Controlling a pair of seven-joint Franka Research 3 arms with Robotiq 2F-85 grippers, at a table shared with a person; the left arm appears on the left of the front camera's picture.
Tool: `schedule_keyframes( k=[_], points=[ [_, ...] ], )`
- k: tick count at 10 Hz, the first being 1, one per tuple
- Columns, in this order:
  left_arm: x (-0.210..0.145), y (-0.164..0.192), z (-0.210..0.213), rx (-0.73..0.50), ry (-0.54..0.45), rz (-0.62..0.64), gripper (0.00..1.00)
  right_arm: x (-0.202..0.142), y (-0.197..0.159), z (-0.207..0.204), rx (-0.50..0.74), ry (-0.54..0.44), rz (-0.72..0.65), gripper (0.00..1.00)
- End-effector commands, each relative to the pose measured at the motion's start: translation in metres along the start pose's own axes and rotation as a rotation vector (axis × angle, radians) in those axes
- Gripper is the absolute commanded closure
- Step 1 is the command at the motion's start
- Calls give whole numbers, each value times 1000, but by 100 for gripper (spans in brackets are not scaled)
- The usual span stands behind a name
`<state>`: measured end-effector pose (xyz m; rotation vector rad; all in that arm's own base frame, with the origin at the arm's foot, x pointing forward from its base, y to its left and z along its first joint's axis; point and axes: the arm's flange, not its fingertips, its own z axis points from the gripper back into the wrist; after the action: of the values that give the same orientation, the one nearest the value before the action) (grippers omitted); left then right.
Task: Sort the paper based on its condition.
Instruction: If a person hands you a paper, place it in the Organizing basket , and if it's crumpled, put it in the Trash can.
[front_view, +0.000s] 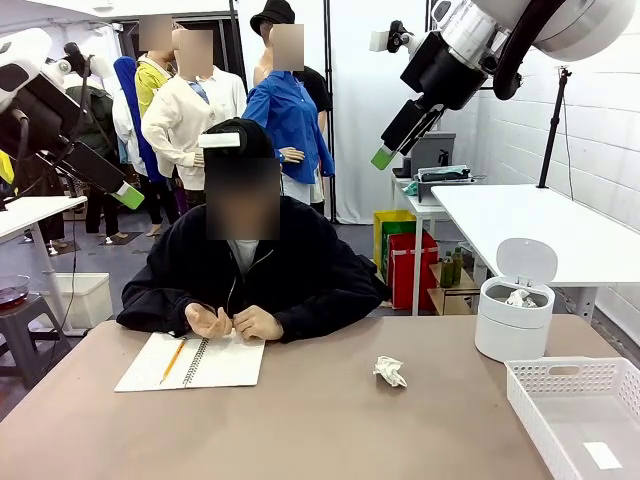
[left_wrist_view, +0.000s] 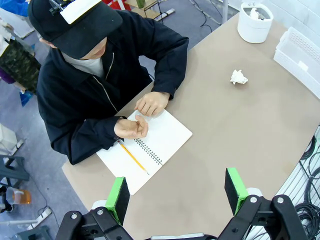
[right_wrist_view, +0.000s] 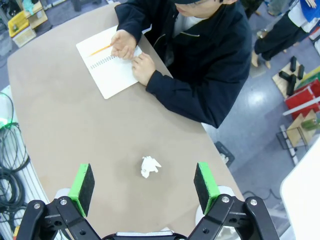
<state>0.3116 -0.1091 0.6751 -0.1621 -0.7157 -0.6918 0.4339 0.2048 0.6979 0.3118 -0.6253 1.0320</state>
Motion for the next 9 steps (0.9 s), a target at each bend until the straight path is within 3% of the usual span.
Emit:
schedule_keyframes(
  k=[1, 4, 5, 7, 9],
  points=[
    [0, 1, 1, -1, -3, 3, 0, 1, -1, -1, 1, 0, 0, 0],
    [0, 1, 1, -1, -3, 3, 0, 0, 0, 0, 0, 0, 0, 0],
    [0, 1, 1, -1, -3, 3, 0, 3, -6, -30, 90, 98, -63, 0],
    [0, 1, 1, -1, -3, 3, 0, 9, -21, -94, 144, 245, -85, 0],
    [0, 1, 1, -1, -3, 3, 0, 3, -19, -144, 108, 367, -113, 0]
  ],
)
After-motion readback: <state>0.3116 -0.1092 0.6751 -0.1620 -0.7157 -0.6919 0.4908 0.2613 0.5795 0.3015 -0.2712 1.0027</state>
